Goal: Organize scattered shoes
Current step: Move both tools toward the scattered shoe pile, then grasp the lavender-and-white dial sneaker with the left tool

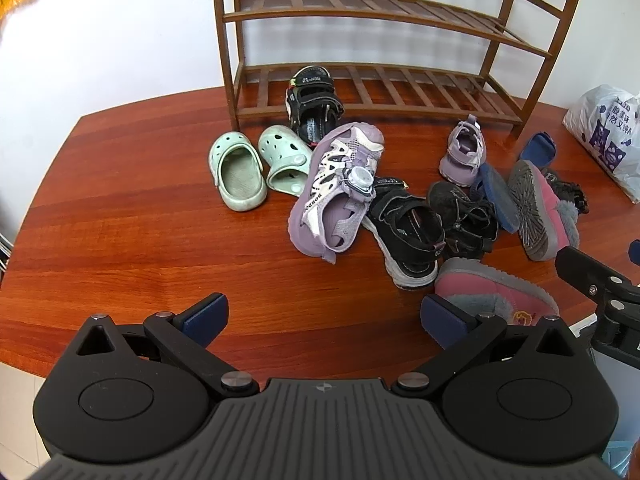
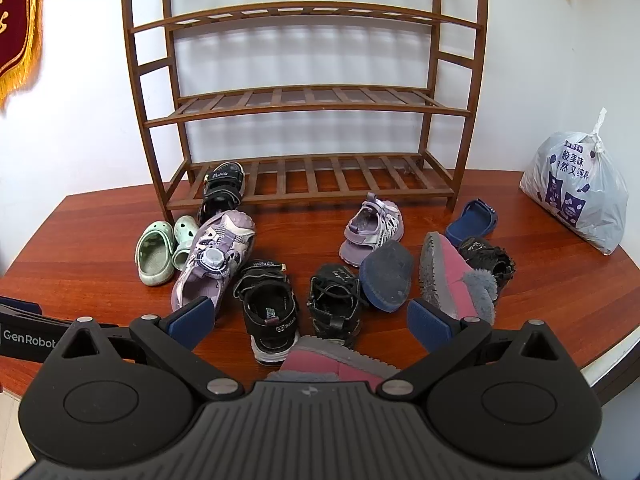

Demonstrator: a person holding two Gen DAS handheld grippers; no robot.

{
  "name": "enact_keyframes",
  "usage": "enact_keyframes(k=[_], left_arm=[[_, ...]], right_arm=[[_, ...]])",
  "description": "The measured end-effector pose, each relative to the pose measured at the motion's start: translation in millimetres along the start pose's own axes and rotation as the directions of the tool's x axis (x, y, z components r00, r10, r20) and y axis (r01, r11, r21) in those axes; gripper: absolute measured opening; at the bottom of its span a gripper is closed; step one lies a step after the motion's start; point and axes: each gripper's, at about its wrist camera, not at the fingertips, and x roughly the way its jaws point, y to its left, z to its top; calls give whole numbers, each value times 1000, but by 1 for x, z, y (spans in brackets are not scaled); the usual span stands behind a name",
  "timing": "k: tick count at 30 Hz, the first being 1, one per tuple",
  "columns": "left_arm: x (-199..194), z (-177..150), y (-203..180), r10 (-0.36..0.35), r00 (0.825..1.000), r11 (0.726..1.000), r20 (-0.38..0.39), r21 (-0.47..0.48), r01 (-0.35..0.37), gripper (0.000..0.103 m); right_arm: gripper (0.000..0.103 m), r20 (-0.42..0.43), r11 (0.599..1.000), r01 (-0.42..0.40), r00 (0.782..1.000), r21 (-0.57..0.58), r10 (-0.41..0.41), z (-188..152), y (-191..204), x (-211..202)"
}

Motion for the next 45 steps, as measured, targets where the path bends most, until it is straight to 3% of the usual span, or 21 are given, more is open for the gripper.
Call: enact_keyframes(k=[15,23,31,45], left_arm=[[3,3,37,-16,999,1000,52,22,15,103],[25,10,42,2,998,995,57,96,-8,103],[71,23,41,-60,998,992,13,111,58,103],[147,39,10,-22,1000,980,-9,196,23,103]], right_arm=[[103,-14,1000,14,1000,-15,-15,1,20,16],[103,-37,999,25,999,-31,-26,3,23,36],[103,-64,999,32,997,-43,-34,6,21,58],[103,-153,999,27,988,-35,-32,22,-23,146]])
